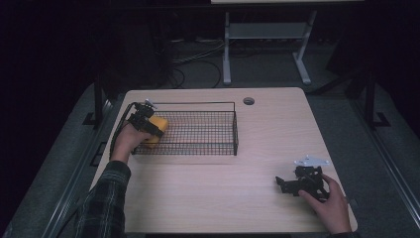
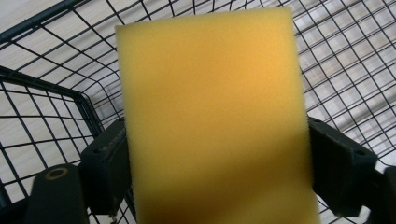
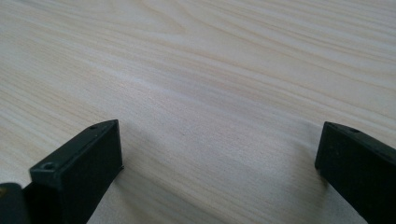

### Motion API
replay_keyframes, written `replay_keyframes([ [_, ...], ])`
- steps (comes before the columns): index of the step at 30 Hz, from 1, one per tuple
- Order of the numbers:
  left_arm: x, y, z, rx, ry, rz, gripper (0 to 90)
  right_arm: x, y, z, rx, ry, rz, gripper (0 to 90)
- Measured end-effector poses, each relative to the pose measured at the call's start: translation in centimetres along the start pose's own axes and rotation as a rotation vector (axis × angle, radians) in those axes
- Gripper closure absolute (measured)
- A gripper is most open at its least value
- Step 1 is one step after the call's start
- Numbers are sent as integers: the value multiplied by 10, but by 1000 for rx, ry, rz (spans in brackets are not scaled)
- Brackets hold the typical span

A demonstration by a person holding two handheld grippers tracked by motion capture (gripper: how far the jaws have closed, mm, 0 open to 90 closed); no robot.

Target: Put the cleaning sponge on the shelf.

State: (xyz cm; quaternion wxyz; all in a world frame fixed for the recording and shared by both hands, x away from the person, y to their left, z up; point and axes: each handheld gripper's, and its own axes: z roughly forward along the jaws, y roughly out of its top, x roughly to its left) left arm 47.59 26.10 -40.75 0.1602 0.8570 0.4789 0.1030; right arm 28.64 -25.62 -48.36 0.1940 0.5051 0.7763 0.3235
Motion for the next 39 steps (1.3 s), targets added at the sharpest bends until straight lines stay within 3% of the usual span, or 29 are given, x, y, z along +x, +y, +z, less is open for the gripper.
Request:
replay_keyframes([
  [8, 0, 0, -3, -16, 0, 0, 164, 0, 0, 0, 0, 0, 0, 0],
  [22, -5, -1, -28, -82, -14, -6, 164, 0, 0, 0, 0, 0, 1, 0],
  [32, -13, -14, -50, -147, -6, -4, 165, 0, 0, 0, 1, -1, 1, 0],
  [39, -21, -28, -60, -165, -8, -3, 166, 0, 0, 0, 0, -1, 1, 0],
])
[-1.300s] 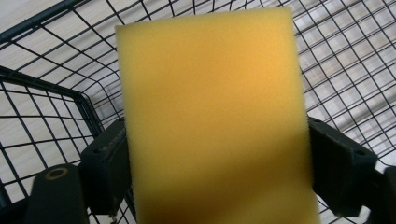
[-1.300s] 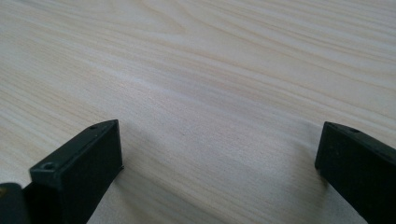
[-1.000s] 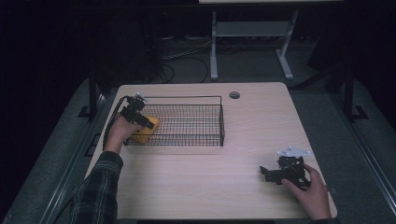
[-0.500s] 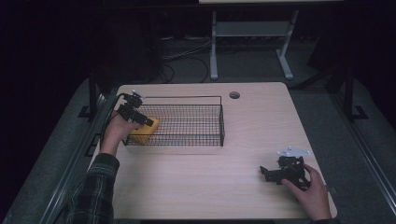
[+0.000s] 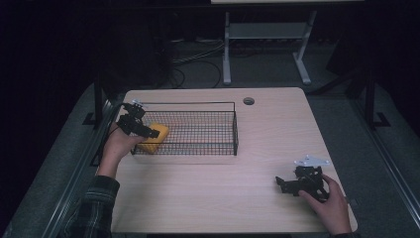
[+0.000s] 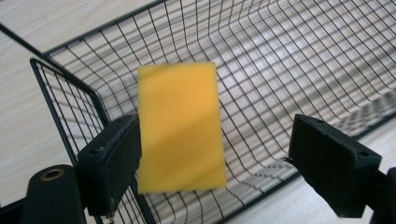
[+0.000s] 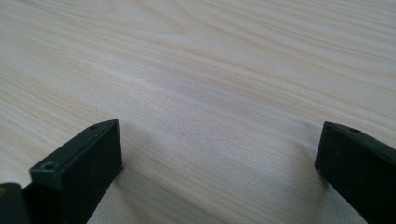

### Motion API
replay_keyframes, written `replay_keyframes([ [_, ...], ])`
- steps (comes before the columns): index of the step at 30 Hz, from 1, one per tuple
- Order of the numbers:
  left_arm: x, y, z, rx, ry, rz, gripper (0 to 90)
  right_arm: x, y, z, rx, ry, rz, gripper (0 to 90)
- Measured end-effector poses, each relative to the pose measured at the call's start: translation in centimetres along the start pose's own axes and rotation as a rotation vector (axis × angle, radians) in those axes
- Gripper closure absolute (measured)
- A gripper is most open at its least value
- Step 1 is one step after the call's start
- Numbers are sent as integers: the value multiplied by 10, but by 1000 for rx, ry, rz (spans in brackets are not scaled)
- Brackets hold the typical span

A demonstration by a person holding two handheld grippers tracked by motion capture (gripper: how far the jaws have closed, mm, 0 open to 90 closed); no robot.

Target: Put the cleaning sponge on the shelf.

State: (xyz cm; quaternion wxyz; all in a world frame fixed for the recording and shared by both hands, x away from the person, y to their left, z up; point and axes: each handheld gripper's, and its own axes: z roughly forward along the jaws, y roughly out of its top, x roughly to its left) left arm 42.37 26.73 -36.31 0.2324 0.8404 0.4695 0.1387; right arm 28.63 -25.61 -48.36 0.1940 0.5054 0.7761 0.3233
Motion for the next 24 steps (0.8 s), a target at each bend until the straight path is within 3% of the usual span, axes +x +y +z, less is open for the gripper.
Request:
replay_keyframes([
  [14, -19, -30, -26, -32, -6, 13, 171, 0, 0, 0, 0, 0, -1, 0],
  [24, -33, -51, -29, -48, -7, 24, 171, 0, 0, 0, 0, 0, 0, 0],
])
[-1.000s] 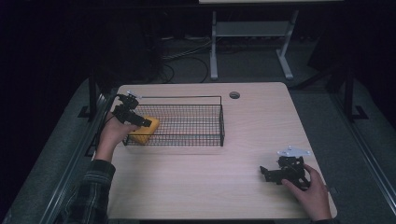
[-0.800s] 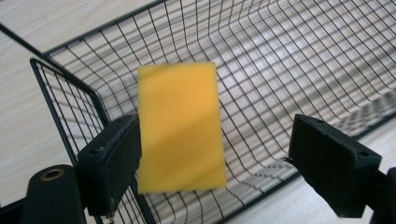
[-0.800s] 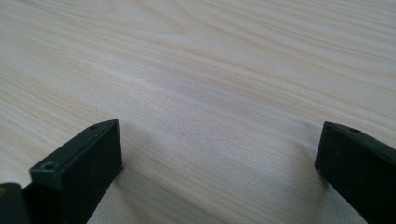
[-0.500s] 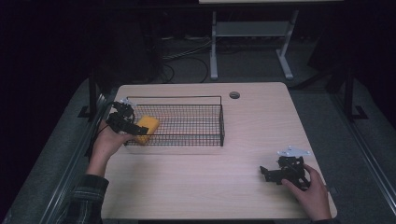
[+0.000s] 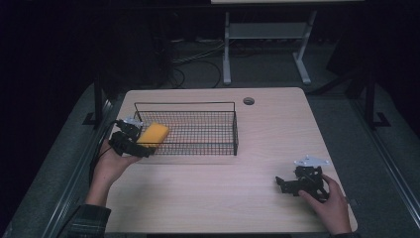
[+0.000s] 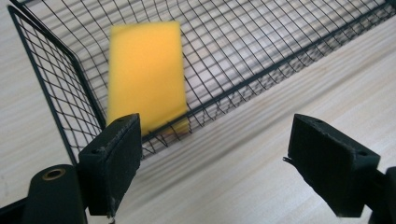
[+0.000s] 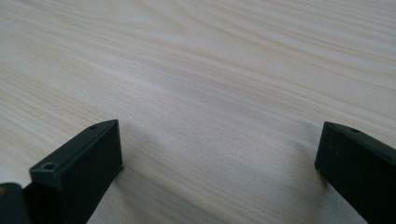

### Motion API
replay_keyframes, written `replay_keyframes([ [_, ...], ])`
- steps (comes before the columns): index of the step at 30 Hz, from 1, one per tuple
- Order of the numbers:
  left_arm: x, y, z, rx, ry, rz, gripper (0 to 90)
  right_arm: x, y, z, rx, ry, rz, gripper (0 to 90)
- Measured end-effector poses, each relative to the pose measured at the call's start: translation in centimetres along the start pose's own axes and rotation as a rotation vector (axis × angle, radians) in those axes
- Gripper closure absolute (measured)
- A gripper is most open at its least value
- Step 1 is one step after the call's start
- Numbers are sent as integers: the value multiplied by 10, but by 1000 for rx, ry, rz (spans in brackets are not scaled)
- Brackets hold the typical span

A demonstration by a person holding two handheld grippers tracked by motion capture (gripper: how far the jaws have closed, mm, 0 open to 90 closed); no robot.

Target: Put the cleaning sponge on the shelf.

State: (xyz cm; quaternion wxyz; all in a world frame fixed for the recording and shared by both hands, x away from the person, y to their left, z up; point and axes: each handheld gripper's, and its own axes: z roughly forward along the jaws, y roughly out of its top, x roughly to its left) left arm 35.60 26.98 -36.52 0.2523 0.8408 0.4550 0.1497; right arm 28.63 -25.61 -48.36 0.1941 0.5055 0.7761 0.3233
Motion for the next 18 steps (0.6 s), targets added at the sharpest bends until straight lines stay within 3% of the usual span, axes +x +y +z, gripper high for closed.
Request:
replay_keyframes([
  [18, -20, -43, 14, -27, -3, 39, 170, 0, 0, 0, 0, 0, -1, 0],
])
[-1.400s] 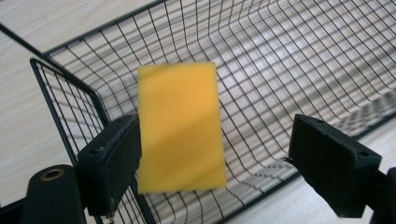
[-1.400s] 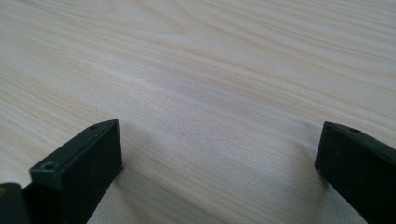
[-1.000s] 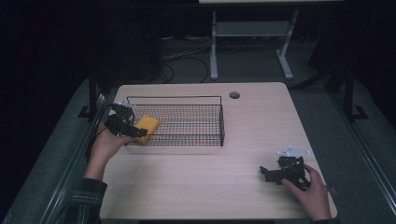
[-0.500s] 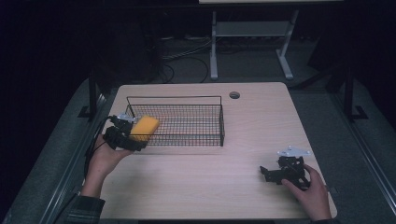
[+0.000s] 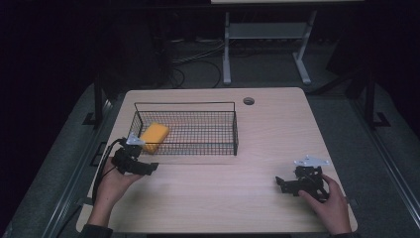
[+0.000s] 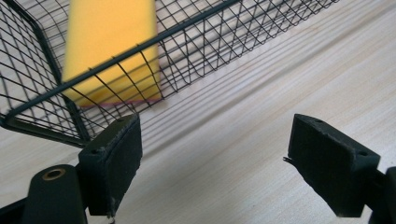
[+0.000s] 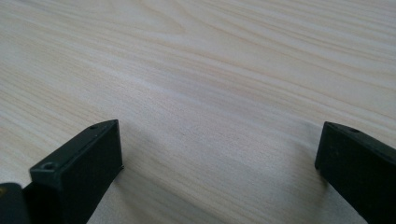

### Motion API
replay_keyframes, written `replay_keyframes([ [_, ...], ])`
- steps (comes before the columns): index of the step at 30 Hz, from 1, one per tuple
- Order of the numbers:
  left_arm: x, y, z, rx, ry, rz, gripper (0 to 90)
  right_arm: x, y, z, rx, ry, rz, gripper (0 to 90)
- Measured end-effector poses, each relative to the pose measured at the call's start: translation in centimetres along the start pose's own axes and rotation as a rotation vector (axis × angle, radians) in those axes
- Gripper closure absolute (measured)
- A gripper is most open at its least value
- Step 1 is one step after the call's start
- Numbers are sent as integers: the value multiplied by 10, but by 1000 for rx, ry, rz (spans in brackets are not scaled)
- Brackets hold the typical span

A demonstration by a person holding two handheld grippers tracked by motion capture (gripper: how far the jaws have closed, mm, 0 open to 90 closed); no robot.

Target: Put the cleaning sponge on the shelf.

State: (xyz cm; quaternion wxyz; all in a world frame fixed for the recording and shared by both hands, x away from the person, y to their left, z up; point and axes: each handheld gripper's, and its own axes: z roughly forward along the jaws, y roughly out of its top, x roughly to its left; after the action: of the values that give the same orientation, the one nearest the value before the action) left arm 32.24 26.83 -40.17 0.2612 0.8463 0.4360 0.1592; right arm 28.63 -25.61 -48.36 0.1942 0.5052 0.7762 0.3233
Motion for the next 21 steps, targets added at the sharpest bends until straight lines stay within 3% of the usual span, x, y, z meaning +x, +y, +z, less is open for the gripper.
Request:
replay_keyframes([
  [21, -17, -42, 15, -74, 9, 18, 170, 0, 0, 0, 0, 0, 1, 0],
])
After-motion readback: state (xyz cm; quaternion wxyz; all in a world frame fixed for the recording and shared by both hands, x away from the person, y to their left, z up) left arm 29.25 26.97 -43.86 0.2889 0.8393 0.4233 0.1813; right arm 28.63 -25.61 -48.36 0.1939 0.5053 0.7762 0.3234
